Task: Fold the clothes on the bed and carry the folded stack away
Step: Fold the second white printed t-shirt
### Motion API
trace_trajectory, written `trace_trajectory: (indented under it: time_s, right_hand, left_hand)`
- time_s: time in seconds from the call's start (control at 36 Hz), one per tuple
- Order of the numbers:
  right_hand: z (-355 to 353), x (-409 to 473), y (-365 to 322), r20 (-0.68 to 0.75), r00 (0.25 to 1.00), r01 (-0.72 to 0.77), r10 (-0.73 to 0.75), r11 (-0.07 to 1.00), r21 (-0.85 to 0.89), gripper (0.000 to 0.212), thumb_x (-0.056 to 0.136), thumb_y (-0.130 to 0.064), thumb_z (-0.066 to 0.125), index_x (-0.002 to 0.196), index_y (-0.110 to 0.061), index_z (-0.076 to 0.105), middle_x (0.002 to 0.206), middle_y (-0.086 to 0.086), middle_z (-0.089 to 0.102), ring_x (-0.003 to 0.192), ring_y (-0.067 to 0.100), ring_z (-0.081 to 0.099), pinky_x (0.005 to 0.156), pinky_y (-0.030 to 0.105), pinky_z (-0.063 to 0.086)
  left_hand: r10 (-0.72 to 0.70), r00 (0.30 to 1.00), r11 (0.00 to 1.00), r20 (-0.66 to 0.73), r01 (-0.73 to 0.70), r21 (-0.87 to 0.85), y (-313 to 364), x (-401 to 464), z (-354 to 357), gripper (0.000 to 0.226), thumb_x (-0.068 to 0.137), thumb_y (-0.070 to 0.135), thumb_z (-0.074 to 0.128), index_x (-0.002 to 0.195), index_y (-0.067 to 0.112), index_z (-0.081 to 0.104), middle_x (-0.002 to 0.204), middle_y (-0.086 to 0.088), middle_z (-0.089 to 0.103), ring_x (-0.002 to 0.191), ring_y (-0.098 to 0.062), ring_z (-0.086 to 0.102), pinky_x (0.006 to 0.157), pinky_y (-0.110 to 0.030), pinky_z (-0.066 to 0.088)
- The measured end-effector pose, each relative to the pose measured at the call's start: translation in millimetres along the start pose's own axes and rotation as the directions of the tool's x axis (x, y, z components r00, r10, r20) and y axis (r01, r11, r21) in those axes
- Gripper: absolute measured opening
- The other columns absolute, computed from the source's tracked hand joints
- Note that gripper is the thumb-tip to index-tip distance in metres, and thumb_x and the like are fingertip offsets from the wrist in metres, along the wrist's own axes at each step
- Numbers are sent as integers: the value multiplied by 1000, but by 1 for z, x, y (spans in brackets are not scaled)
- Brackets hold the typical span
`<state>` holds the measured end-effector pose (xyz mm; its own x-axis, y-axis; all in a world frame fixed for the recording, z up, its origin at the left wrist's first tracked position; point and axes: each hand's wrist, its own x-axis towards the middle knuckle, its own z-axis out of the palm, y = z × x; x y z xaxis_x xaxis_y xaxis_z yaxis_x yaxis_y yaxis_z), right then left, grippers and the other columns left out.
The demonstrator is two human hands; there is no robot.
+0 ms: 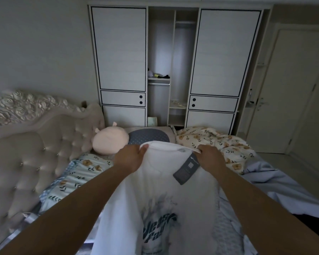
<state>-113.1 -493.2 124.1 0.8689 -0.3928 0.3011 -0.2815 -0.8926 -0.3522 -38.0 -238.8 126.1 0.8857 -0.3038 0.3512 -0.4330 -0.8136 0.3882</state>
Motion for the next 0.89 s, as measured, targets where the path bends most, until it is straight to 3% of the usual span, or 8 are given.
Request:
trace_trajectory:
  time_s: [0.17,0.28,0.42,0.53,0.61,0.72,0.81,0.89]
  right_hand:
    - [-8,3,0,28,998,62,-58,977,-203,30,97,-31,40,99,-13,64,102,9,64,93,26,58,67,26,35]
    - [-16,1,-1,258,963,36,-76,987,156,35,98,-40,45,97,-14,68,91,6,62,83,20,57,60,21,36]
    - [-28,-5,-8,377,923,-49,-72,953,300,59,94,-59,35,114,-13,66,117,13,64,110,26,57,109,46,31]
    - [-36,-5,-14,431,893,-31,-128,939,343,35,94,-43,51,107,-15,67,101,4,67,95,23,62,90,32,48]
    - [-38,1,-9,386,912,143,-142,989,27,13,90,-16,52,81,-19,62,78,-4,58,83,20,56,61,21,40]
    - [-30,5,6,72,995,86,-69,959,-269,23,87,-18,49,96,-9,68,99,6,62,91,22,58,71,27,43]
    - [-24,5,11,-63,998,23,-28,997,-72,25,90,-16,47,97,-3,68,106,14,59,96,26,55,72,27,39]
    - [-27,7,4,-6,998,-58,62,964,259,27,90,-10,44,95,7,65,102,22,63,86,29,54,66,31,35]
  left_hand:
    - [-72,993,986,-99,55,-160,-7,3,-2,58,98,54,25,109,14,65,109,-13,67,101,-32,59,86,-37,44]
    - [-117,986,960,-122,81,-268,-12,8,-6,55,98,52,29,117,12,63,118,-15,64,108,-34,56,91,-37,39]
    - [-185,978,916,-94,137,-377,-28,17,-11,54,98,50,33,122,12,63,124,-17,60,116,-34,51,94,-34,35]
    - [-182,981,906,-67,141,-399,-36,20,-12,52,98,50,35,121,13,64,124,-17,61,115,-32,51,85,-26,28]
    - [-148,989,914,-28,125,-387,-40,19,-14,50,97,51,38,119,17,66,124,-14,62,115,-30,51,85,-25,28]
    - [-98,995,917,-4,89,-389,-40,19,-17,49,95,52,41,116,16,68,122,-12,63,105,-21,51,85,-23,28]
    - [-47,998,915,-41,26,-402,-39,20,-22,42,96,45,45,109,14,69,116,-8,66,103,-17,52,82,-18,27]
    - [19,993,917,-119,-65,-393,-38,22,-29,34,97,32,50,104,5,69,107,-11,66,105,-25,57,82,-21,31]
